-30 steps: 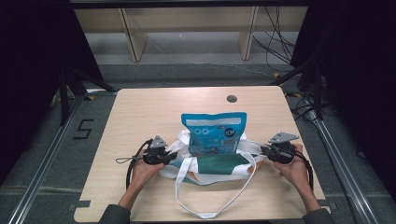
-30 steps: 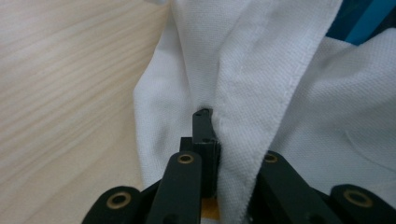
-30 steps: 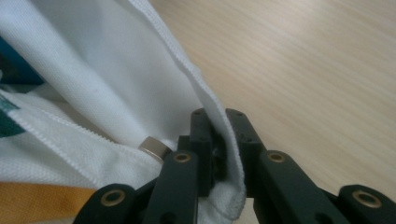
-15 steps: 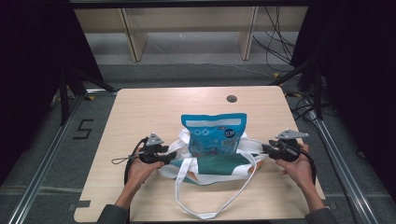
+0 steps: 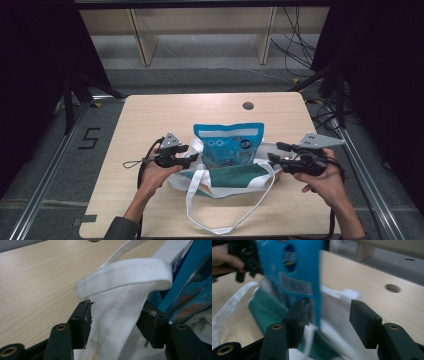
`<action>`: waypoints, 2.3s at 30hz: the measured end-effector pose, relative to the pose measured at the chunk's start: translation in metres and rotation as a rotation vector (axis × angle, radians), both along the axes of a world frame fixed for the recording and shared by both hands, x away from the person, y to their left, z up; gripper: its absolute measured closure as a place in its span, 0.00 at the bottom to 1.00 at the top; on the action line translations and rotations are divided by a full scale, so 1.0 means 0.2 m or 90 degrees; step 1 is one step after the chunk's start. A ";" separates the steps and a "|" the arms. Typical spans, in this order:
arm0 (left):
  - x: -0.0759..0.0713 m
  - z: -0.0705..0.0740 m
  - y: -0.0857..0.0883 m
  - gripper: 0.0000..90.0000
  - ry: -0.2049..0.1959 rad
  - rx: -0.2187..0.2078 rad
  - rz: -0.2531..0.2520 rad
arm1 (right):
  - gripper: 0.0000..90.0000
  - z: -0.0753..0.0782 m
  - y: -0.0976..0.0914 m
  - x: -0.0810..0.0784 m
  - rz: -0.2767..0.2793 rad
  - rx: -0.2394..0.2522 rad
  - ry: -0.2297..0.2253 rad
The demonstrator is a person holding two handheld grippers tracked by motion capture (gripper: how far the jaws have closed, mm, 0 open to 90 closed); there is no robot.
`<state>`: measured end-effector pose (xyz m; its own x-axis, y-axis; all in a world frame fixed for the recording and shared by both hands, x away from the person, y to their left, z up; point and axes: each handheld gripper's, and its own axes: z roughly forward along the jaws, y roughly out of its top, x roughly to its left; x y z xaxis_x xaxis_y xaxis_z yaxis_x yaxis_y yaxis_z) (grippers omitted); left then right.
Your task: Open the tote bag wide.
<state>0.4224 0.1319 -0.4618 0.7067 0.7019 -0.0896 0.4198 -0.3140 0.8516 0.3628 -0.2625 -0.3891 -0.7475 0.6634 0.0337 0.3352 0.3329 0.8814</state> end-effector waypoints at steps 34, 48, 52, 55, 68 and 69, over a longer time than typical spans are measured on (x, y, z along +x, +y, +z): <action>0.15 -0.02 0.03 0.64 0.050 0.017 0.062 | 0.71 -0.28 0.15 -0.13 0.141 -0.129 0.117; -0.15 0.07 0.05 0.69 0.032 -0.011 -0.005 | 0.72 -0.01 -0.03 0.04 -0.022 -0.135 -0.014; -0.16 0.02 0.00 0.68 0.055 -0.004 -0.021 | 0.74 -0.05 -0.01 0.09 -0.019 -0.138 0.007; -0.16 -0.01 -0.04 0.65 0.098 -0.038 -0.032 | 0.82 -0.07 -0.01 0.12 -0.017 -0.147 0.020; -0.23 -0.11 -0.07 0.99 0.036 0.159 -0.050 | 0.98 -0.21 -0.06 0.35 -0.116 -0.182 0.016; -0.23 -0.12 -0.07 0.99 0.041 0.166 -0.052 | 0.98 -0.25 -0.07 0.37 -0.119 -0.187 0.031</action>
